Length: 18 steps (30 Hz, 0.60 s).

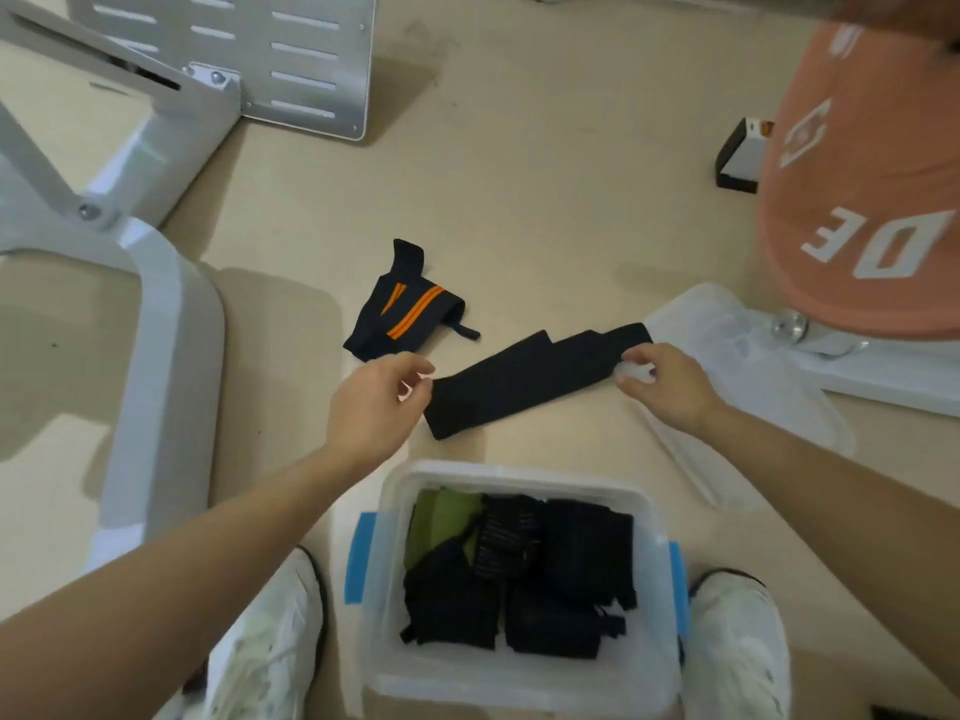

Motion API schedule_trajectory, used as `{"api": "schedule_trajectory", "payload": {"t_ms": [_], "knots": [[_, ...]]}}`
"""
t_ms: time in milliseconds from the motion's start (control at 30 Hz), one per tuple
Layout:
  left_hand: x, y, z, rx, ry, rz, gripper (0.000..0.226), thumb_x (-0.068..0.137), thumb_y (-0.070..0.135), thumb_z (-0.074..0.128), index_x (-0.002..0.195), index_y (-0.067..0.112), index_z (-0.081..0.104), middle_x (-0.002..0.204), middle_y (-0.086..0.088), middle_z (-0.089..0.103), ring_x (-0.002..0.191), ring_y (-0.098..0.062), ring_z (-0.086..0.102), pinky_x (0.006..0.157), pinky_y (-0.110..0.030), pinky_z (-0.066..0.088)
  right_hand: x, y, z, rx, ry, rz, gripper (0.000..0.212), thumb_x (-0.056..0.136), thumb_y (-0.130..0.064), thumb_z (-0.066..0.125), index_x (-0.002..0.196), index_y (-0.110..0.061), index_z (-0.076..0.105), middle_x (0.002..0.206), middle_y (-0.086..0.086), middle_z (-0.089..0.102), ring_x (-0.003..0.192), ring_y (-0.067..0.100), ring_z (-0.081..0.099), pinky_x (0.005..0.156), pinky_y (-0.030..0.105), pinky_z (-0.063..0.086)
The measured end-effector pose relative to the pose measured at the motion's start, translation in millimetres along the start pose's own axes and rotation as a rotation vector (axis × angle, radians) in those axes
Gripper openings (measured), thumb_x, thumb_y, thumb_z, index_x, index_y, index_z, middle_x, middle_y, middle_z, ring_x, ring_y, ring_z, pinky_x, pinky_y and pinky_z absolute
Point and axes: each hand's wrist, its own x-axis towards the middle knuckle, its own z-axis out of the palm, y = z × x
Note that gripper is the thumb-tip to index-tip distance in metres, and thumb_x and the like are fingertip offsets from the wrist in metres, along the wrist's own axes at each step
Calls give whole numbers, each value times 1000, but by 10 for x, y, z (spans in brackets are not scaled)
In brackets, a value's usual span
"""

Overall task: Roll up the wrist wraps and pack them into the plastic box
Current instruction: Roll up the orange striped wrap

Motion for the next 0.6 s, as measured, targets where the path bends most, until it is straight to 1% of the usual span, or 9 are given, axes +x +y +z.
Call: {"api": "schedule_trajectory", "payload": {"t_ms": [67, 133, 200, 267, 333, 400, 500, 567, 600], "knots": [[331, -238, 15, 62, 0, -27, 28, 96, 34, 63, 124, 29, 66, 113, 6, 68, 107, -20, 63, 87, -42, 54, 324, -42, 53, -149, -5, -53, 53, 94, -37, 67, 141, -18, 54, 143, 7, 53, 130, 34, 45, 109, 41, 38], [658, -401, 56, 152, -16, -84, 51, 93, 43, 65, 140, 26, 55, 131, 0, 61, 122, -27, 54, 96, -42, 48, 584, -71, 91, -324, -44, -76, 67, 92, -44, 67, 151, -26, 40, 157, 1, 40, 140, 36, 30, 112, 47, 31], [953, -486, 132, 255, -45, -118, 75, 88, 54, 65, 152, 24, 40, 146, -6, 52, 133, -32, 44, 107, -43, 40, 766, -70, 124, -489, -109, -74, 79, 90, -50, 67, 156, -31, 28, 160, -2, 34, 143, 35, 22, 113, 48, 24], [1197, -508, 232, 298, -100, -151, 93, 84, 62, 66, 158, 23, 27, 154, -9, 44, 140, -36, 37, 115, -46, 34, 888, -31, 157, -602, -133, -69, 80, 88, -53, 67, 154, -30, 29, 148, 1, 47, 137, 33, 28, 108, 48, 27], [1371, -503, 320, 254, -163, -218, 101, 83, 61, 69, 161, 22, 19, 155, -11, 41, 143, -38, 33, 116, -48, 31, 937, -7, 167, -656, -115, -83, 67, 87, -55, 67, 144, -29, 44, 126, 1, 57, 126, 30, 34, 99, 45, 29], [1411, -507, 380, 230, -177, -199, 95, 85, 50, 74, 160, 20, 24, 149, -12, 47, 138, -37, 38, 112, -46, 35, 925, 6, 189, -670, -66, -148, 45, 87, -52, 69, 122, -27, 60, 104, -3, 56, 116, 26, 37, 91, 42, 27], [1202, -550, 420, 146, -179, -19, 69, 88, 25, 76, 150, 23, 45, 138, -5, 58, 130, -26, 52, 107, -40, 45, 827, -2, 192, -521, 10, -213, 18, 90, -41, 70, 97, -27, 61, 89, -3, 56, 105, 25, 44, 83, 37, 24], [1006, -588, 368, 15, -287, 39, 49, 90, 16, 74, 135, 26, 60, 124, 1, 66, 120, -16, 60, 103, -32, 47, 735, -44, 148, -292, 12, -174, 15, 91, -33, 71, 90, -26, 58, 84, -1, 61, 94, 27, 56, 81, 38, 36], [928, -596, 328, -60, -352, 16, 34, 91, 16, 74, 122, 27, 68, 112, 4, 71, 110, -13, 64, 99, -30, 48, 685, -73, 111, -187, 5, -136, 16, 90, -30, 73, 89, -23, 59, 83, 0, 63, 87, 27, 60, 78, 40, 45]]}}
